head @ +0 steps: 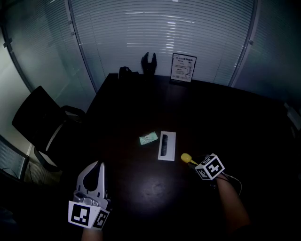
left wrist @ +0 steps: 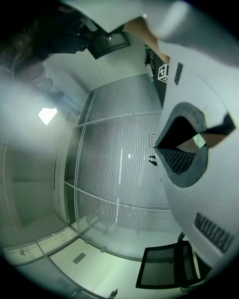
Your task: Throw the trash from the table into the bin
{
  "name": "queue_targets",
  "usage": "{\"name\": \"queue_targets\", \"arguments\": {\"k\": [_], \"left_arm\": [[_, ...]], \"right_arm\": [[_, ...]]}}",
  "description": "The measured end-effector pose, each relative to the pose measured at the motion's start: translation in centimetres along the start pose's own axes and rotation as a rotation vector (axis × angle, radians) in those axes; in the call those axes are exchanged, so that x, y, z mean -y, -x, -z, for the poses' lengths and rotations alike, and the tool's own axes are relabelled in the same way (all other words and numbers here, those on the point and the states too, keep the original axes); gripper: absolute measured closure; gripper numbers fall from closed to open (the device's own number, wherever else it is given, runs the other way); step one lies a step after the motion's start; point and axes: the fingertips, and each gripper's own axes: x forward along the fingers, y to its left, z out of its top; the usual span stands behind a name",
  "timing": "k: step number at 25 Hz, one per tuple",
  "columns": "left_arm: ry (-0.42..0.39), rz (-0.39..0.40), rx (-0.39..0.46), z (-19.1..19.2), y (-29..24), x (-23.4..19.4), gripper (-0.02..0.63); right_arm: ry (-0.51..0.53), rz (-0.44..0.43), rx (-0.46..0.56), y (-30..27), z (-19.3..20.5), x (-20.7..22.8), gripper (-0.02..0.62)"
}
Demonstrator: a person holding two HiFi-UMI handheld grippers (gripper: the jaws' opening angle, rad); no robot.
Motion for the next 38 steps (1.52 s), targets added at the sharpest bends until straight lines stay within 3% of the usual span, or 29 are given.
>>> {"name": "queue_targets", "arguments": {"k": [6, 11, 21, 28, 33, 38], "left_arm": [[0.005, -0.005, 0.000, 0.1, 0.4, -0.3, 0.606], [0.008, -0.007, 0.003, -0.2, 0.6, -0.4, 0.606], [0.005, -0.014, 0.012, -1.0, 1.3, -0.9, 0.606], [0.003, -0.001, 0.033, -2.0, 1.4, 0.0, 0.606], [-0.003, 0.019, 0.057, -3.3, 2.0, 1.9, 0.606], [-0.006, 0.039, 0.079, -4.5, 3.4, 4.5, 0.606]], "right_arm": [[0.033, 0.054, -0.007, 0.1, -0.1, -1.0, 0.538], [0.056, 0.108, -0.004, 0.1, 0.0, -1.1, 0.543], [0.005, 0.166, 0.093, 1.5, -0.7, -1.5, 0.543], [-0.041, 0.322, 0.365, 9.3, -5.7, -1.8, 0.543], [-0.067, 0.488, 0.630, 18.5, -9.6, -2.7, 0.543], [-0.070, 0.666, 0.854, 28.1, -11.1, -6.0, 0.543]]}}
